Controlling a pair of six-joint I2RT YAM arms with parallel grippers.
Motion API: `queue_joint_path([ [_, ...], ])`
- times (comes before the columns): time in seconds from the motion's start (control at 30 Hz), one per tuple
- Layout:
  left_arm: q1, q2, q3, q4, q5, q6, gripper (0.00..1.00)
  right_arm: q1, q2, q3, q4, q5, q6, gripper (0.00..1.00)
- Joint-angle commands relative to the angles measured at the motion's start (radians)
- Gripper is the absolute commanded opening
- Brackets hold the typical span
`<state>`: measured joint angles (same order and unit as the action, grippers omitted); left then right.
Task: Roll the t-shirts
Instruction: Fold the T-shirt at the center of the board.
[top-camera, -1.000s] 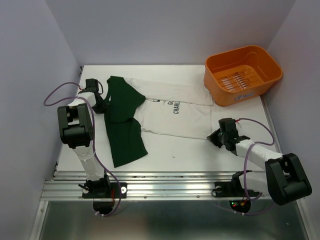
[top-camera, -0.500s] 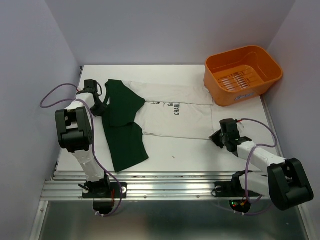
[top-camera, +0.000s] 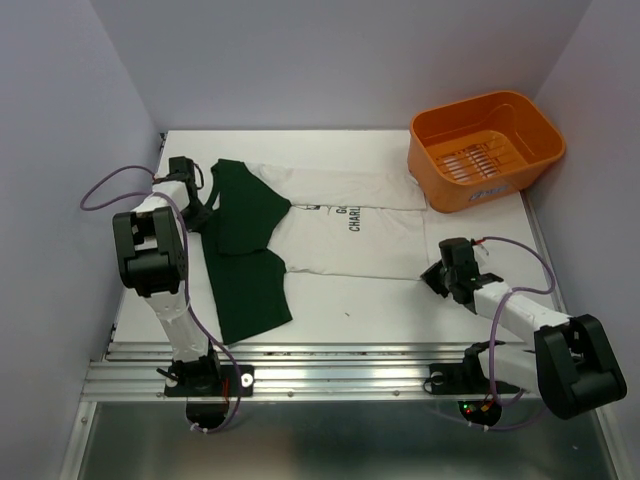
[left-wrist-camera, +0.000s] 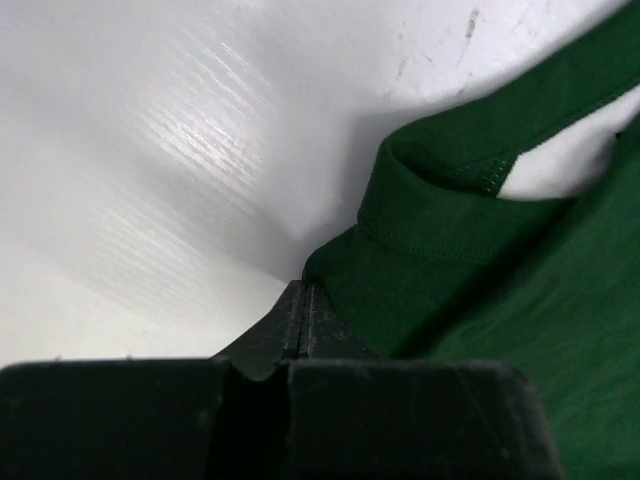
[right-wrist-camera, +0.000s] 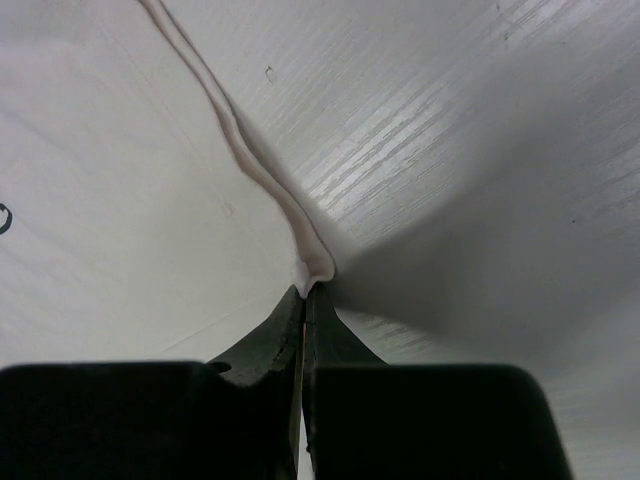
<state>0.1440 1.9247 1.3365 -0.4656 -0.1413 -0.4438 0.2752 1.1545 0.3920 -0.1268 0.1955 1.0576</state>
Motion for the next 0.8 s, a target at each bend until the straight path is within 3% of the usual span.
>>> queue_joint_path([
  [0.0,0.009,0.029,0.068,-0.036,-0.066,0.020,0.00,-0.008,0.007,0.024,-0.010,0.053,-0.016,0.01],
  [0.3,0.012,0.082,0.171,-0.077,-0.095,0.028,0.00,-0.008,0.030,0.039,-0.010,0.065,-0.028,0.01],
  [0.6,0.012,0.017,0.148,-0.102,-0.087,0.027,0.00,-0.008,0.031,0.044,-0.016,0.058,-0.062,0.01],
  [0.63,0.011,-0.004,0.145,-0.107,-0.083,0.028,0.04,-0.008,0.030,0.045,-0.022,0.056,-0.073,0.04],
  [0.67,0.012,-0.013,0.148,-0.117,-0.083,0.028,0.08,-0.008,0.033,0.062,-0.051,0.053,-0.090,0.16],
  [0.77,0.012,-0.056,0.167,-0.136,-0.077,0.025,0.27,-0.008,0.031,0.105,-0.121,0.058,-0.135,0.27],
])
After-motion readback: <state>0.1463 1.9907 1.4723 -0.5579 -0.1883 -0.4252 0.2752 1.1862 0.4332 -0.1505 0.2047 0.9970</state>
